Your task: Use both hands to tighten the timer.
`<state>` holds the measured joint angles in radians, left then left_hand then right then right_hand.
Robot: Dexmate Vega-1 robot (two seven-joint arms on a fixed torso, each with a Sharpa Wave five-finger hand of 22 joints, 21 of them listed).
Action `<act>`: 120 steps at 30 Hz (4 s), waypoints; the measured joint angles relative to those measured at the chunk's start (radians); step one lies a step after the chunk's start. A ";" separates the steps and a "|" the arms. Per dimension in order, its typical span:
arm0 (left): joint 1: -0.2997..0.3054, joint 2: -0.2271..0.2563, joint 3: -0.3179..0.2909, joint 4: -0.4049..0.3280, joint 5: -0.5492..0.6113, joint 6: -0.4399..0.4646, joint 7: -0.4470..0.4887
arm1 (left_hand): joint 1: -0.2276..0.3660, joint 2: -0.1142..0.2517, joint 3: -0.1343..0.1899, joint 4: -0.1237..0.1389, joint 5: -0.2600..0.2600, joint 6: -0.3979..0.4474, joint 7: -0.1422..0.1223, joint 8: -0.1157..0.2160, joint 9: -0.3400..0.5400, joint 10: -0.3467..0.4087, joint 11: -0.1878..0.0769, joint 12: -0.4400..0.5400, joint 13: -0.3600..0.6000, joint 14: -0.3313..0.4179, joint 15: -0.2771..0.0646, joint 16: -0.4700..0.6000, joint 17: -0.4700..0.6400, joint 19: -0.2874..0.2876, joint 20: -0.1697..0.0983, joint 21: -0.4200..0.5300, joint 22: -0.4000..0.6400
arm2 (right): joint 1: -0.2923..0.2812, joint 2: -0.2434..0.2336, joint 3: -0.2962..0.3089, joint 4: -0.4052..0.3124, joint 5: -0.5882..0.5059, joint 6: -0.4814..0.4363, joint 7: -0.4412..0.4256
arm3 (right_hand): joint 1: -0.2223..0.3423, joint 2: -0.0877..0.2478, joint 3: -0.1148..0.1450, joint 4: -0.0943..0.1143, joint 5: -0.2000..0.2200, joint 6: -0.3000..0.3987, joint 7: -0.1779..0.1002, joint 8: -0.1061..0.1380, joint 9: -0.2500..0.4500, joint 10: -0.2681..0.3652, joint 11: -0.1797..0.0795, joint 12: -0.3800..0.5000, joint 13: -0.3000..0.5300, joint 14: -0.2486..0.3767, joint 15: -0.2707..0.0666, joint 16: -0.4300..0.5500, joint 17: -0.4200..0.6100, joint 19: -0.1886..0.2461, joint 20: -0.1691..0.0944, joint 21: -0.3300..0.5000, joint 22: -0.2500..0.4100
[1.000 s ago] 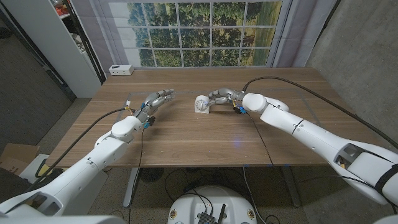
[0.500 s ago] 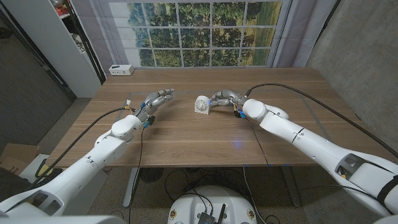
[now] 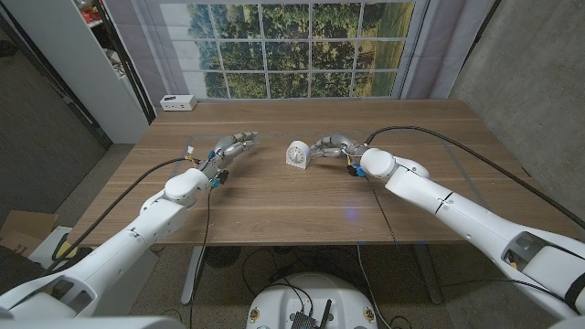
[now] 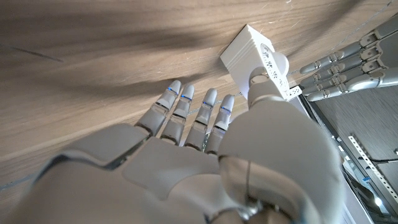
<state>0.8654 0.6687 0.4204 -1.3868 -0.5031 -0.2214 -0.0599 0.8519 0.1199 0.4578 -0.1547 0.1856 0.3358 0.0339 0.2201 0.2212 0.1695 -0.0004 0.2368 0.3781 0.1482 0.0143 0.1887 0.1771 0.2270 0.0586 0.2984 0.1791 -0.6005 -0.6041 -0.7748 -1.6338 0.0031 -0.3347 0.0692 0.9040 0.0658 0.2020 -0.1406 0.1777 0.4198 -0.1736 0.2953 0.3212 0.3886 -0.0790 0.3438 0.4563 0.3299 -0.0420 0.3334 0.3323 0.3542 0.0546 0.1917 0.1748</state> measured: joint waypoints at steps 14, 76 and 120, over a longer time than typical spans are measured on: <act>0.006 -0.002 0.004 -0.015 0.006 0.002 0.013 | 0.000 0.000 -0.007 -0.001 0.000 0.000 0.000 0.000 0.000 0.000 0.000 0.000 0.000 0.000 0.000 0.000 0.000 0.000 0.000 0.000 0.000 | 0.069 0.003 -0.026 0.031 0.031 0.037 0.107 | -0.042 -0.048 -0.042 0.015 0.004 -0.070 0.074 -0.059 -0.047 -0.069 0.047 -0.064 -0.025 -0.062 -0.001 -0.023 -0.010 -0.035 0.024 0.000 0.000; -0.104 -0.030 0.080 0.097 0.108 -0.043 -0.060 | 0.008 0.008 -0.028 0.000 0.000 0.032 -0.010 0.000 0.003 0.000 0.000 0.007 0.005 0.000 0.000 0.000 0.000 0.004 0.004 -0.022 0.000 | -0.106 -0.019 0.056 -0.127 0.041 -0.075 -0.171 | 0.069 0.022 -0.033 -0.005 0.008 0.349 0.015 0.148 0.076 0.418 -0.050 0.223 0.073 0.321 -0.019 0.121 0.046 0.159 -0.044 0.035 0.005; 0.030 0.031 0.074 -0.192 0.221 0.115 0.158 | 0.008 0.008 -0.047 0.000 0.000 0.032 -0.010 0.000 0.004 0.005 -0.005 0.007 0.004 0.005 -0.005 0.000 0.000 0.004 0.004 -0.031 0.000 | 0.090 -0.347 0.002 -0.241 -0.246 0.213 0.421 | 0.154 0.001 -0.027 -0.032 0.039 -0.434 -0.034 -0.117 -0.117 -0.424 -0.068 -0.167 -0.085 -0.282 0.004 -0.131 0.009 -0.087 -0.017 0.004 0.006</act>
<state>0.8956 0.6993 0.4940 -1.5783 -0.2819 -0.1062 0.0982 0.8598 0.1277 0.4110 -0.1546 0.1855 0.3676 0.0236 0.2201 0.2254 0.1749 -0.0057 0.2441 0.3825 0.1536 0.0088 0.1886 0.1771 0.2310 0.0625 0.2674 0.1790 -0.5100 -0.9507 -0.7731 -1.8751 -0.2426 -0.1220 0.4905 1.0582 0.0664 0.1751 -0.1724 0.2167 -0.0139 -0.2075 0.1780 0.2043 -0.0354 -0.1474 0.1772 0.3709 0.0481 -0.0377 0.2022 0.3409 0.2672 0.0380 0.1956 0.1813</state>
